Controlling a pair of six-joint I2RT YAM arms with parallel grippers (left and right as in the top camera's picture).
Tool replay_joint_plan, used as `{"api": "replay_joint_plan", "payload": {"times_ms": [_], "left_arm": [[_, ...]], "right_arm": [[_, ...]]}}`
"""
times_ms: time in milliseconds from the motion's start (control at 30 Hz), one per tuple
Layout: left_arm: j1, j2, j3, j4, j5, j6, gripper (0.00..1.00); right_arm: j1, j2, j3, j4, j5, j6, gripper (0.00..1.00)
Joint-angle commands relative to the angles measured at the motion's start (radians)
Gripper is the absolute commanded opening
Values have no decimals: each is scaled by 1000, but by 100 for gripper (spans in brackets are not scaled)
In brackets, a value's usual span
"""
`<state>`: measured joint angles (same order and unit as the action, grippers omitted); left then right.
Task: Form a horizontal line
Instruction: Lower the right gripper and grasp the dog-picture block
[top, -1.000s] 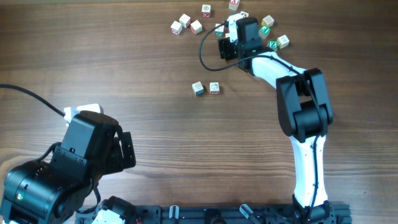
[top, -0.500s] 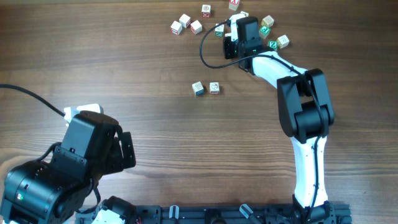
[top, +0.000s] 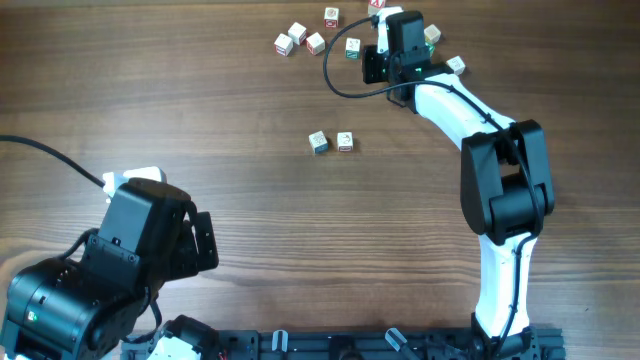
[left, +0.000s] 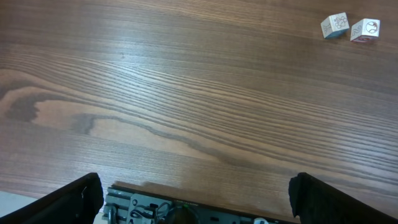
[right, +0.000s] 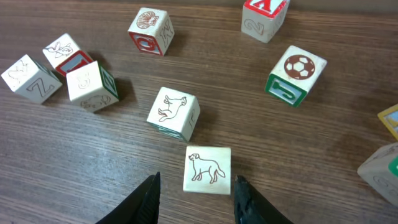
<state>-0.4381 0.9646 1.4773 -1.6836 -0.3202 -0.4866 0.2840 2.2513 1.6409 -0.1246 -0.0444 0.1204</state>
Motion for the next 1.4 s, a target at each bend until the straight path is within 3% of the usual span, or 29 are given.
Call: {"api": "replay_joint_plan", "payload": {"times_ms": [0,400,967,1100,1233,1367], "left_arm": [[0,-2,-3,0,-3,8,100],[0,-2,-3,0,-3,8,100],[0,-2,-3,0,-3,8,100],[0,-2,-3,0,-3,8,100],[0,-2,-3,0,-3,8,100],[0,-2,-3,0,-3,8,100]], "right_arm": [[-1,-23,8,-1,-10,18,38],[-1,-81,8,-109,-55,47,36],[-1,-235,6,-636,-114,123,26],[-1,-235,-11,-679,-114,126,24],[-1,-217,-13,-474,-17,108,47],[-1,-132,-13,-276,48,31,78]]}}
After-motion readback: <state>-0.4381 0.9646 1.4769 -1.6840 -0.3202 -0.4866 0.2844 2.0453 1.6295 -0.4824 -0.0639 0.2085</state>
